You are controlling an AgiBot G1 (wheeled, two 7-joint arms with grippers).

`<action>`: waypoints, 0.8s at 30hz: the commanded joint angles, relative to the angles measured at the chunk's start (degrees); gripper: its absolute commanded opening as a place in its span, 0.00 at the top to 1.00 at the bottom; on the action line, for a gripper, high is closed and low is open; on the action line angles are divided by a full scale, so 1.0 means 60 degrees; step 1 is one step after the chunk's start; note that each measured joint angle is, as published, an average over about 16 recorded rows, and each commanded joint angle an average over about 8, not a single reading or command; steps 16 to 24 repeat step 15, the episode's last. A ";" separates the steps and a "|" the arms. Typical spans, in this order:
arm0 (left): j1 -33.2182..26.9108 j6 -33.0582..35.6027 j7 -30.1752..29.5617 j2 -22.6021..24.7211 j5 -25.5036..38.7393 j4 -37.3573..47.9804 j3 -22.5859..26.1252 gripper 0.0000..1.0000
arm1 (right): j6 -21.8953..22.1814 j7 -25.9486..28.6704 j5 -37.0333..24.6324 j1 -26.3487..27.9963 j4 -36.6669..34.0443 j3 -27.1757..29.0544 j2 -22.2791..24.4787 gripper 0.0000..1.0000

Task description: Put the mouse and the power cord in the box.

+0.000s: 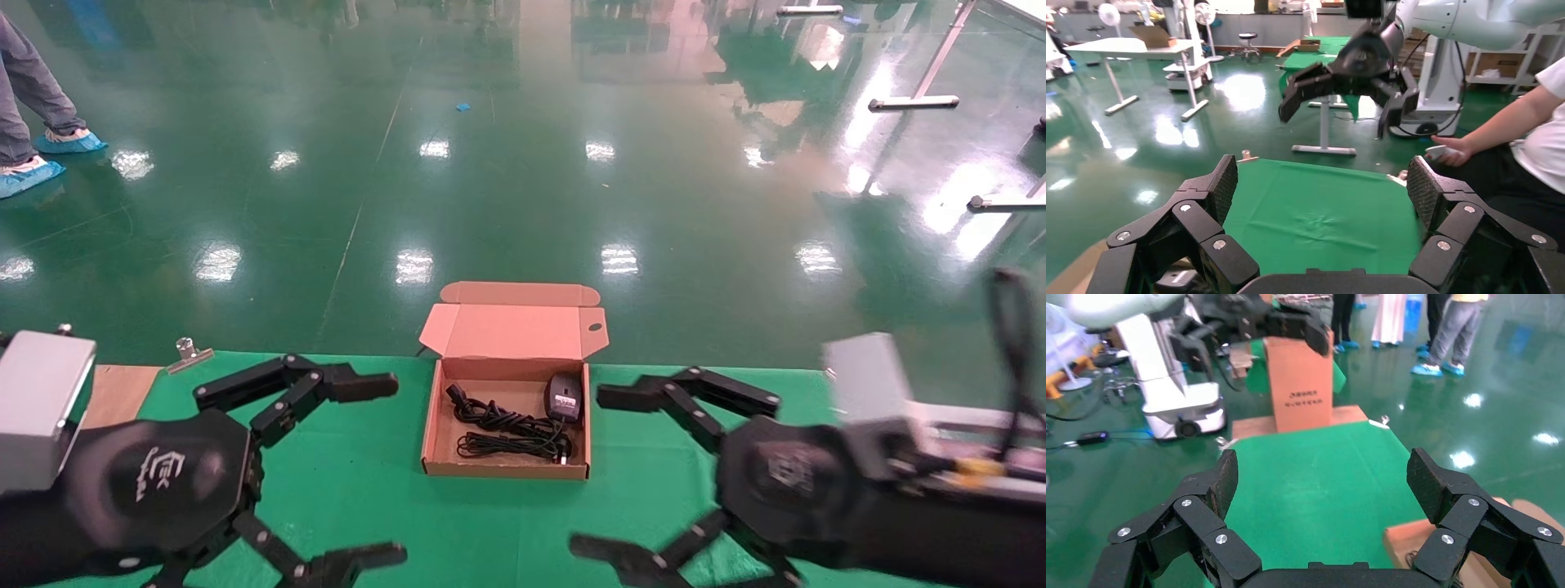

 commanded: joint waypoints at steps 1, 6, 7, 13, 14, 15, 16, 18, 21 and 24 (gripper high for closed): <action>0.0111 -0.0006 -0.0357 -0.0065 0.0020 -0.0334 -0.0145 0.00 | -0.0284 0.0141 0.0217 -0.0176 0.0235 0.0332 0.0252 0.00; 0.0326 -0.0014 -0.1032 -0.0191 0.0058 -0.0983 -0.0427 0.00 | -0.0824 0.0398 0.0629 -0.0510 0.0681 0.0967 0.0729 0.00; 0.0361 -0.0013 -0.1125 -0.0211 0.0064 -0.1087 -0.0472 0.00 | -0.0907 0.0431 0.0693 -0.0561 0.0749 0.1065 0.0802 0.00; 0.0456 -0.0013 -0.1312 -0.0268 0.0080 -0.1351 -0.0598 0.00 | -0.1115 0.0494 0.0859 -0.0694 0.0917 0.1308 0.0978 0.00; 0.0455 -0.0014 -0.1304 -0.0267 0.0080 -0.1344 -0.0597 0.00 | -0.1110 0.0492 0.0857 -0.0693 0.0914 0.1303 0.0974 0.00; 0.0454 -0.0015 -0.1296 -0.0267 0.0081 -0.1334 -0.0595 0.00 | -0.1104 0.0491 0.0854 -0.0691 0.0910 0.1295 0.0969 0.00; 0.0454 -0.0015 -0.1296 -0.0267 0.0081 -0.1334 -0.0595 0.00 | -0.1104 0.0491 0.0854 -0.0691 0.0910 0.1295 0.0969 0.00; 0.0454 -0.0015 -0.1296 -0.0267 0.0081 -0.1334 -0.0595 0.00 | -0.1104 0.0491 0.0854 -0.0691 0.0910 0.1295 0.0969 0.00; 0.0454 -0.0015 -0.1296 -0.0267 0.0081 -0.1334 -0.0595 0.00 | -0.1104 0.0491 0.0854 -0.0691 0.0910 0.1295 0.0969 0.00; 0.0454 -0.0015 -0.1296 -0.0267 0.0081 -0.1334 -0.0595 0.00 | -0.1104 0.0491 0.0854 -0.0691 0.0910 0.1295 0.0969 0.00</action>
